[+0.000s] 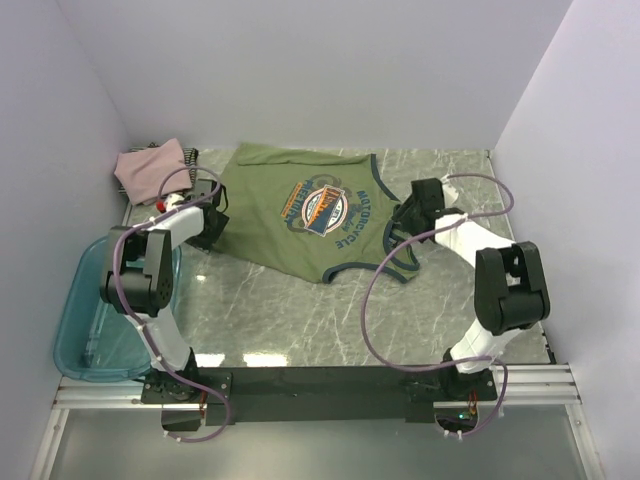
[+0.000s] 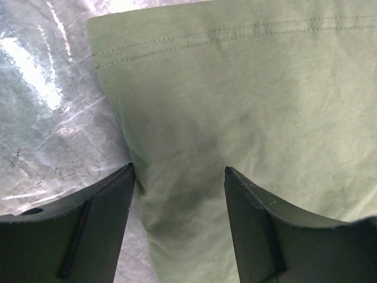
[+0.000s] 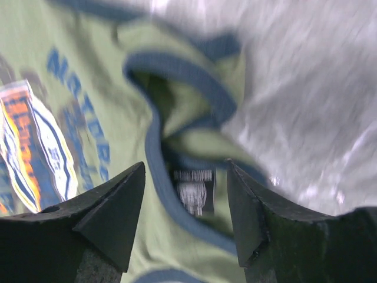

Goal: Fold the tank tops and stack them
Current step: Flatten the tank top out

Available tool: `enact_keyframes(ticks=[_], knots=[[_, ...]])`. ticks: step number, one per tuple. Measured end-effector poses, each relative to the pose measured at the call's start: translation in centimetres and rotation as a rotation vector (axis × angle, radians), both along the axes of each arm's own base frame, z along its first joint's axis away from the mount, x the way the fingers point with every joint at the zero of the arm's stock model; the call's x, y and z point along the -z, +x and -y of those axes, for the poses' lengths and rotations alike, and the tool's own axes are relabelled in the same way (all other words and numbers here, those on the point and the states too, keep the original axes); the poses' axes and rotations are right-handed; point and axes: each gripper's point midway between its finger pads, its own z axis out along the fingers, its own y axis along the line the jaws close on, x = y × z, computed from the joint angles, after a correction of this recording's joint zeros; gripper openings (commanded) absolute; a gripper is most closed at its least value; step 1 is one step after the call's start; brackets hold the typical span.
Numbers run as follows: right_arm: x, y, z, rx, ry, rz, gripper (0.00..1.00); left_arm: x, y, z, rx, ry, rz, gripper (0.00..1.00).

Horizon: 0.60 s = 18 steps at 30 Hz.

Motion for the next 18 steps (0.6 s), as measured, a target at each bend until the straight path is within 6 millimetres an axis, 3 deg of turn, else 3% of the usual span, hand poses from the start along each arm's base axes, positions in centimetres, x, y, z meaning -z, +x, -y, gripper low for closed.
enact_keyframes(ticks=[4, 9, 14, 18], knots=[[-1.1, 2.3, 2.0, 0.056, 0.015, 0.033, 0.56, 0.0, -0.4, 0.5, 0.002, -0.001, 0.006, 0.66], [-2.6, 3.8, 3.6, 0.092, 0.010, 0.071, 0.48, -0.5, -3.2, 3.4, 0.112, -0.029, -0.009, 0.66], [-2.5, 4.2, 3.7, 0.077, -0.005, 0.068, 0.48, -4.1, -3.6, 6.2, 0.251, -0.061, 0.065, 0.60], [-1.5, 4.7, 3.7, 0.047, -0.032, 0.037, 0.48, -6.9, -1.7, 8.8, 0.365, -0.099, 0.140, 0.58]])
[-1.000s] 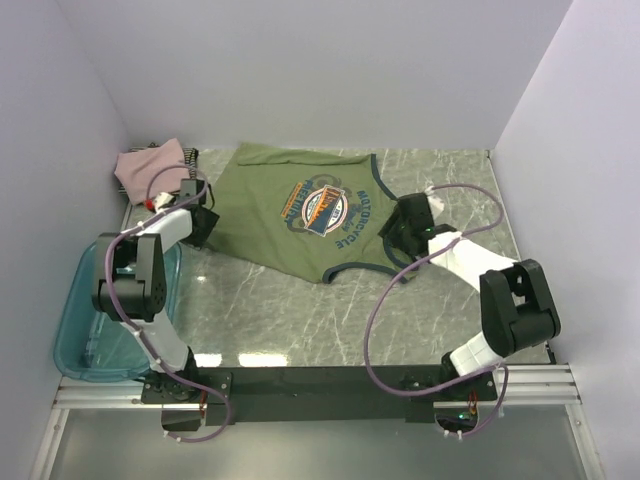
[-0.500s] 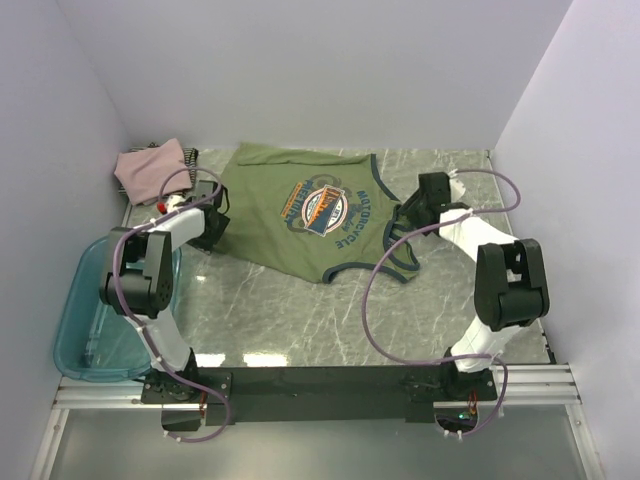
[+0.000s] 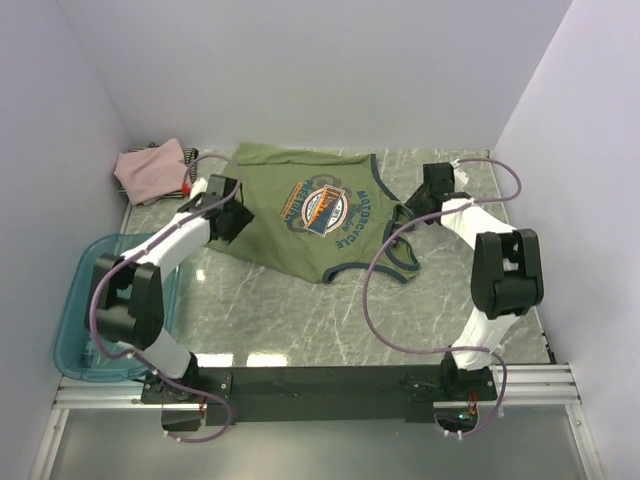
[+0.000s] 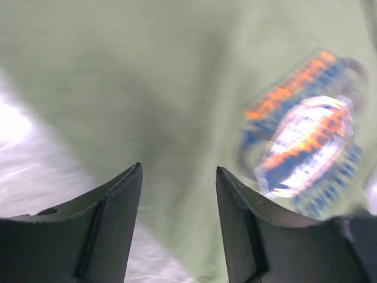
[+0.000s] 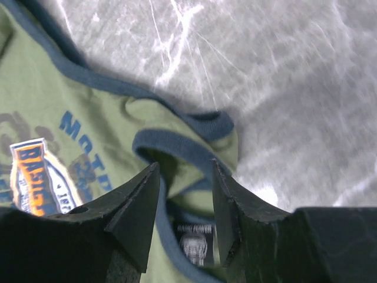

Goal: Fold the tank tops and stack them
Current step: Flatten the tank top out

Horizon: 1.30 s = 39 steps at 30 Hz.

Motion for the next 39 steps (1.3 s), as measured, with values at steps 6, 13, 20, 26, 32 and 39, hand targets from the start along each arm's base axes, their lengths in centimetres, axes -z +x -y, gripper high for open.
enact_keyframes(ticks=[6, 13, 20, 26, 32, 39], knots=[[2.0, 1.5, 0.0, -0.043, -0.041, -0.061, 0.48, -0.7, 4.3, 7.2, 0.214, -0.081, 0.050, 0.57], [3.9, 0.8, 0.0, -0.057, -0.047, -0.119, 0.50, 4.4, 2.2, 13.3, 0.388, -0.119, -0.060, 0.56], [4.3, 0.3, -2.2, -0.114, -0.079, -0.133, 0.29, 5.7, -0.1, 15.3, 0.450, -0.132, -0.104, 0.55], [4.4, -0.2, -3.6, -0.140, -0.108, -0.141, 0.01, 6.4, -0.2, 15.4, 0.449, -0.130, -0.119, 0.54], [4.1, -0.8, -1.7, -0.092, -0.152, -0.155, 0.00, 6.7, -0.4, 15.4, 0.412, -0.154, -0.130, 0.47], [0.0, -1.5, 1.8, -0.002, -0.175, -0.083, 0.00, 6.8, -0.6, 15.5, 0.353, -0.205, -0.119, 0.45]])
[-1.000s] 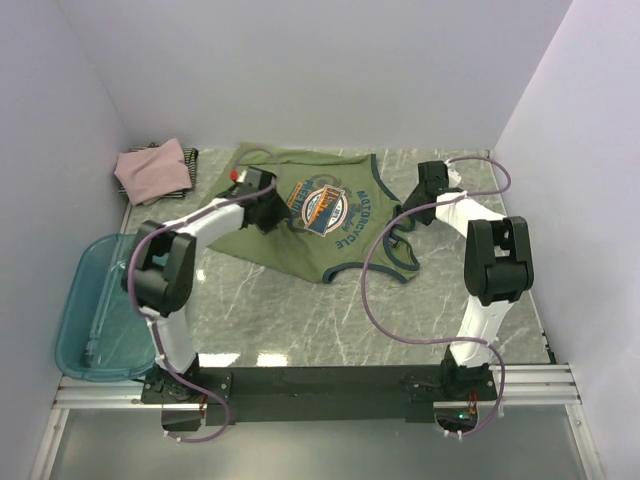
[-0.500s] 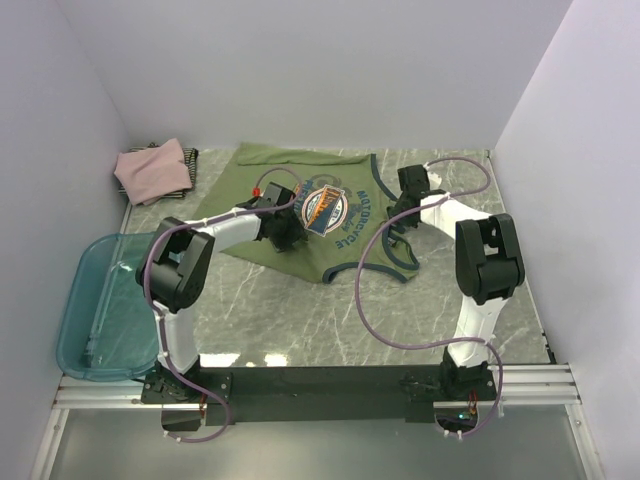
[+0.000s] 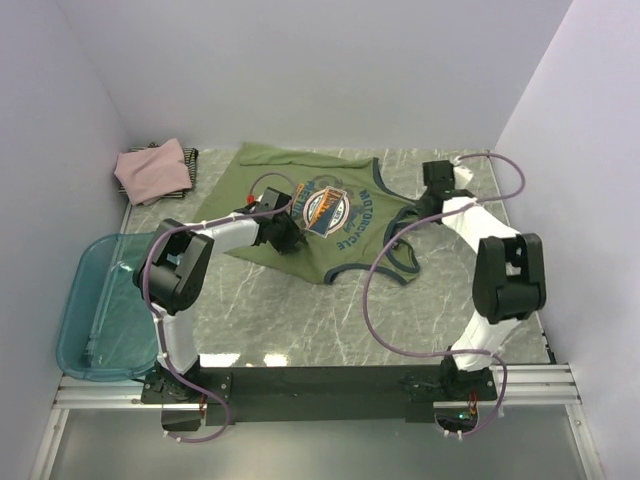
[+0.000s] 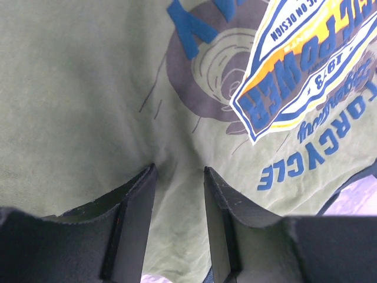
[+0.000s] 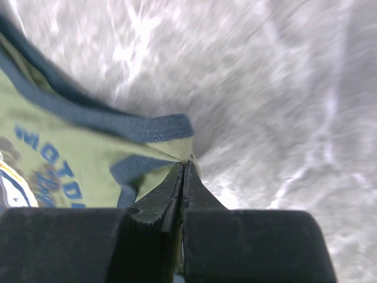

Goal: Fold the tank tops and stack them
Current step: Flatten the tank top out

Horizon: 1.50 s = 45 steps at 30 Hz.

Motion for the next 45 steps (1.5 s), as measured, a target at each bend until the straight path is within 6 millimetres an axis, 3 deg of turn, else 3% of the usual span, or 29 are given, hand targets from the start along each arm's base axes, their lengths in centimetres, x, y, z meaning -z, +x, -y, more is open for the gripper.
enact_keyframes(ticks=[4, 8, 11, 12, 15, 24, 33, 45], knots=[[-2.1, -0.4, 2.0, 0.048, -0.006, 0.050, 0.00, 0.0, -0.2, 0.2, -0.010, -0.022, -0.010, 0.44], [-1.7, -0.9, 3.4, 0.079, -0.006, 0.047, 0.10, 0.0, -0.5, 0.5, -0.007, -0.040, -0.023, 0.44], [-0.3, -1.7, 4.1, 0.094, 0.007, 0.014, 0.32, 0.0, -0.8, 0.6, 0.001, -0.049, -0.031, 0.45], [0.3, -2.1, 4.4, 0.103, 0.011, 0.002, 0.46, 0.0, -0.9, 0.7, 0.004, -0.052, -0.033, 0.45], [1.4, -2.9, 5.2, 0.119, 0.023, -0.024, 0.60, 0.0, -1.3, 0.7, 0.010, -0.056, -0.040, 0.45], [2.9, -3.8, 6.2, 0.159, 0.098, -0.026, 0.52, 0.0, -1.9, 0.7, 0.021, -0.068, -0.050, 0.45], [5.7, -6.2, 4.5, 0.125, 0.148, -0.088, 0.52, 0.0, -1.9, 0.8, 0.023, -0.069, -0.051, 0.45], [3.6, -5.4, 2.3, 0.085, 0.155, -0.007, 0.50, 0.0, -2.0, 0.8, 0.026, -0.068, -0.051, 0.44]])
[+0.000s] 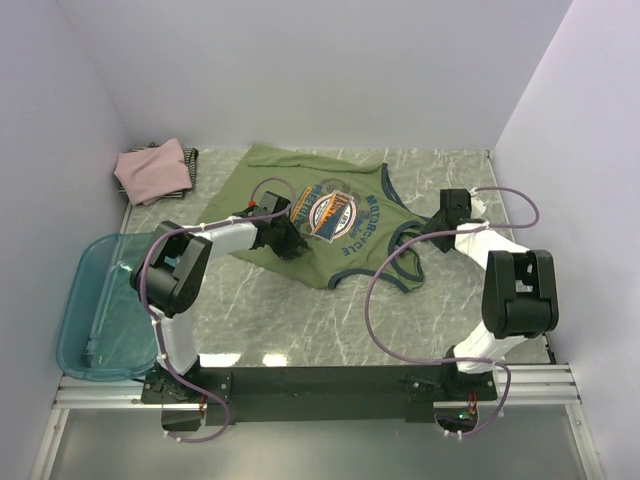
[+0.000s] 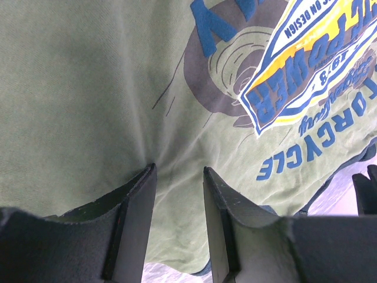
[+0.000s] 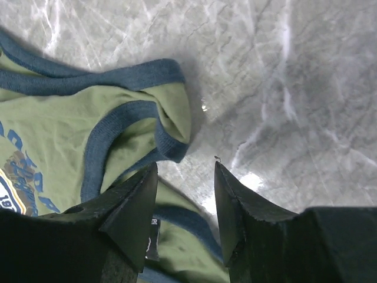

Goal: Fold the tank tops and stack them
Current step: Flatten the tank top out

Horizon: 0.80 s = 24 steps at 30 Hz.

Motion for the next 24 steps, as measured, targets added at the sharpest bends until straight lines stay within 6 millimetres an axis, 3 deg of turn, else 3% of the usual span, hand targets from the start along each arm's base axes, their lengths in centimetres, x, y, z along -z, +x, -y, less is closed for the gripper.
enact_keyframes(ticks=[10, 15, 19, 21, 22, 24], knots=[[2.4, 0.1, -0.5, -0.018, -0.006, -0.079, 0.48, 0.0, -0.2, 0.0, 0.002, 0.002, -0.004, 0.44], [2.1, 1.0, -0.3, -0.019, -0.023, -0.096, 0.48, 0.0, -0.2, 0.0, 0.002, 0.002, -0.004, 0.44], [0.8, 2.4, 0.1, -0.017, -0.049, -0.079, 0.37, 0.0, -0.4, -0.1, 0.003, 0.002, -0.008, 0.44], [0.2, 3.0, 0.4, -0.020, -0.067, -0.074, 0.19, 0.0, -0.4, -0.1, 0.004, 0.002, -0.008, 0.44], [0.0, 3.3, 0.5, -0.019, -0.073, -0.072, 0.16, 0.0, -0.4, -0.1, 0.005, 0.002, -0.009, 0.44], [-0.3, 3.5, 0.6, -0.021, -0.080, -0.071, 0.22, 0.0, -0.4, -0.1, 0.007, 0.003, -0.009, 0.44]])
